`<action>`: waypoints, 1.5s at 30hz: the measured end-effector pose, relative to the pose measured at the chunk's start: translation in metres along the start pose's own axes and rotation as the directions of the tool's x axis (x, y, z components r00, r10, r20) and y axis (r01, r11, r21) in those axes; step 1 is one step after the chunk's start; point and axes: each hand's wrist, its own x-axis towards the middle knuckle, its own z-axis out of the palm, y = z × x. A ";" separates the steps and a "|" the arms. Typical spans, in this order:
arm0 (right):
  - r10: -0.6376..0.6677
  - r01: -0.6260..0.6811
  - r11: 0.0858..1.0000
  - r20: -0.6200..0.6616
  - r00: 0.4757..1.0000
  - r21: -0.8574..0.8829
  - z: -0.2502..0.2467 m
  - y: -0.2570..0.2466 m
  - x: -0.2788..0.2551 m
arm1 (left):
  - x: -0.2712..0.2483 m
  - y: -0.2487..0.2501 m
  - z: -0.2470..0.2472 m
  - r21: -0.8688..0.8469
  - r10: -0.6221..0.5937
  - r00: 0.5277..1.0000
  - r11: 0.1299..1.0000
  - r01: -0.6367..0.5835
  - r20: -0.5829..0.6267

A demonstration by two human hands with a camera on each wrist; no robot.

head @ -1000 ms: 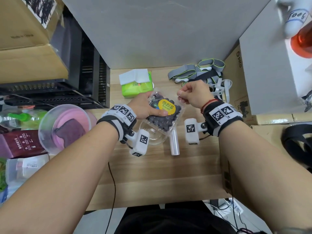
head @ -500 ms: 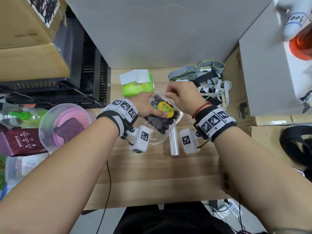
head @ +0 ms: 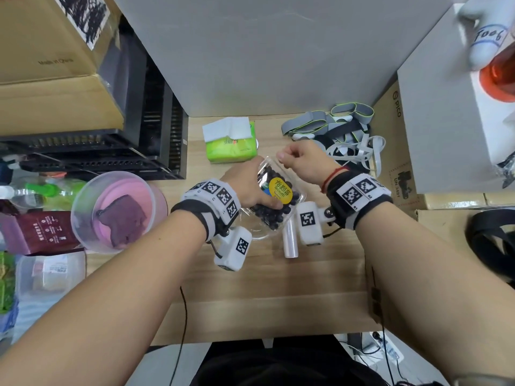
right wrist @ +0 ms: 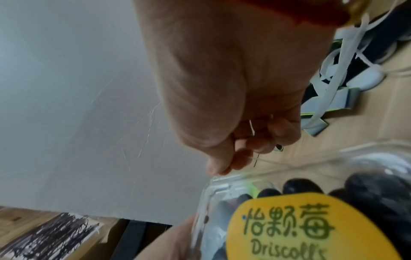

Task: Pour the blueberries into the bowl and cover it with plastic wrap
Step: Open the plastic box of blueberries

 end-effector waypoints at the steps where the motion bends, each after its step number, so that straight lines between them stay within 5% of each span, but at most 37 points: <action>1: 0.005 -0.005 1.000 -0.009 1.000 0.004 -0.001 0.003 0.000 | -0.002 0.001 0.000 -0.006 -0.001 1.000 1.000 0.001 -0.002; 8: -0.219 0.213 0.972 -0.062 0.974 -0.095 0.005 -0.007 -0.001 | -0.006 0.010 -0.007 0.187 0.005 0.995 0.982 -0.023 0.097; 12: -0.095 0.085 0.995 -0.181 0.979 -0.060 0.003 -0.003 0.004 | -0.008 0.014 -0.012 0.186 0.043 0.997 0.981 -0.053 0.056; 17: 0.016 -0.013 0.998 -0.043 0.999 0.064 -0.003 0.001 0.004 | -0.010 0.015 -0.006 0.181 0.149 0.988 0.973 -0.140 -0.034; 22: 0.160 -0.162 0.937 0.031 0.987 0.309 -0.016 0.022 -0.001 | -0.006 0.008 -0.012 -0.135 0.074 0.984 0.986 -0.096 -0.161; 28: 0.152 -0.322 0.834 0.373 0.915 0.449 -0.022 0.036 -0.017 | -0.006 -0.001 -0.006 -0.505 0.079 0.990 0.854 -0.127 -0.115; 33: 0.168 -0.295 0.772 0.267 0.949 0.563 -0.024 0.054 -0.020 | -0.004 -0.014 -0.007 -0.617 -0.002 0.991 0.782 -0.084 -0.136; 36: 0.279 -0.284 0.882 0.070 0.958 0.377 -0.033 0.077 -0.027 | 0.002 -0.032 -0.008 -0.617 -0.099 0.984 0.787 -0.013 -0.146; 39: 0.422 -0.430 0.902 -0.154 0.893 -0.021 -0.035 0.106 -0.030 | 0.004 -0.045 -0.006 -0.659 -0.189 0.967 0.751 0.030 -0.170; 42: 0.508 -0.515 0.847 -0.085 0.857 -0.130 -0.026 0.111 -0.038 | 0.001 -0.052 0.000 -0.687 -0.246 0.950 0.725 0.048 -0.193; 45: 0.408 -0.415 0.907 -0.097 0.908 -0.067 -0.022 0.089 -0.039 | -0.001 -0.055 0.007 -0.758 -0.253 0.950 0.652 0.029 -0.181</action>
